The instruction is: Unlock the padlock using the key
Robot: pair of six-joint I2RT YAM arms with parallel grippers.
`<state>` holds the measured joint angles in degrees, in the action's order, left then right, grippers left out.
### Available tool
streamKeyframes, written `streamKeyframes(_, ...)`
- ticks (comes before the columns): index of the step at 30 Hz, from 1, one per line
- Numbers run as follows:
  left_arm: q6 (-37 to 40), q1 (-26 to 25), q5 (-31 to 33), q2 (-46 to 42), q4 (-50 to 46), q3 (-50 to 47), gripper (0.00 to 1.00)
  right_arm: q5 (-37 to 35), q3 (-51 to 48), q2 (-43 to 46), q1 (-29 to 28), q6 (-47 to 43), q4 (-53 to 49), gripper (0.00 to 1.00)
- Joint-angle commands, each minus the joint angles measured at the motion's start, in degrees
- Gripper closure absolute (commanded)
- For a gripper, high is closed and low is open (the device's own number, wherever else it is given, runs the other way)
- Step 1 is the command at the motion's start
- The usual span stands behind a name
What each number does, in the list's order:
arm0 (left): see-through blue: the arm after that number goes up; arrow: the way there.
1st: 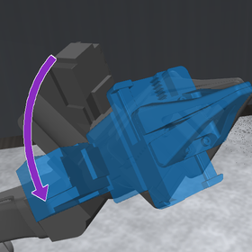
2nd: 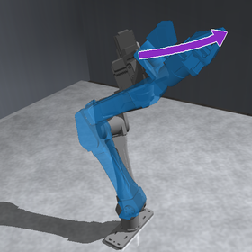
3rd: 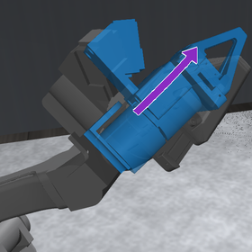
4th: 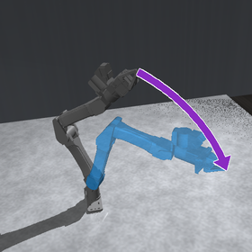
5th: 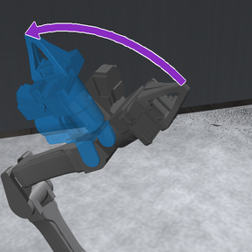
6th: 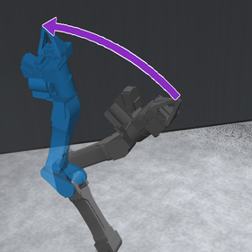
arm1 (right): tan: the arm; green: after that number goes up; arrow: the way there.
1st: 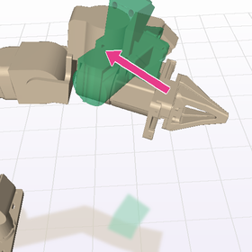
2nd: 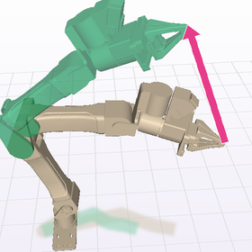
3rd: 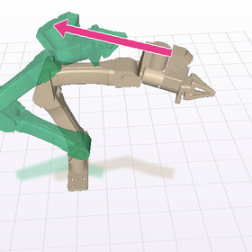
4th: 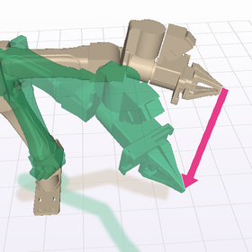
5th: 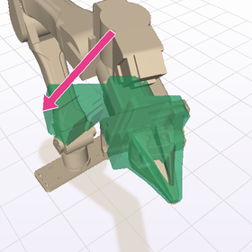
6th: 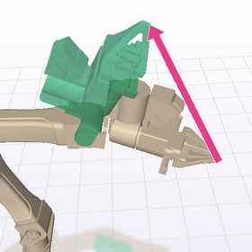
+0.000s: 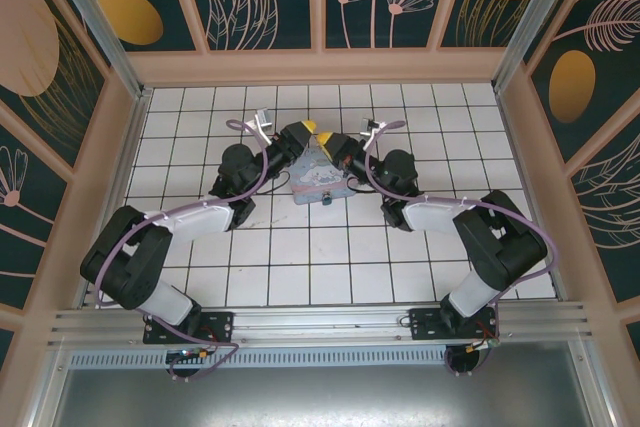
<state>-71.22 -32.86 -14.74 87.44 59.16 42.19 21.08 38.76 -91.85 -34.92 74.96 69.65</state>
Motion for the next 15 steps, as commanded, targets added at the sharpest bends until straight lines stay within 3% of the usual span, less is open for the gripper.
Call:
streamKeyframes(1, 1.58, 0.22, 2.49, -3.84, -2.19, 0.78, 0.32, 1.16, -1.65, 2.5, 0.6, -0.51, 1.42, 1.0)
streamKeyframes(6, 3.1, 0.28, 2.55, -5.23, -6.59, 1.42, 0.25, 1.33, -3.01, 4.92, 0.64, -1.72, -0.86, 1.0)
streamKeyframes(15, 3.8, 0.33, 0.66, -4.66, -10.27, 1.84, 0.25, 1.6, -3.82, 7.46, 0.79, -3.05, -3.81, 1.0)
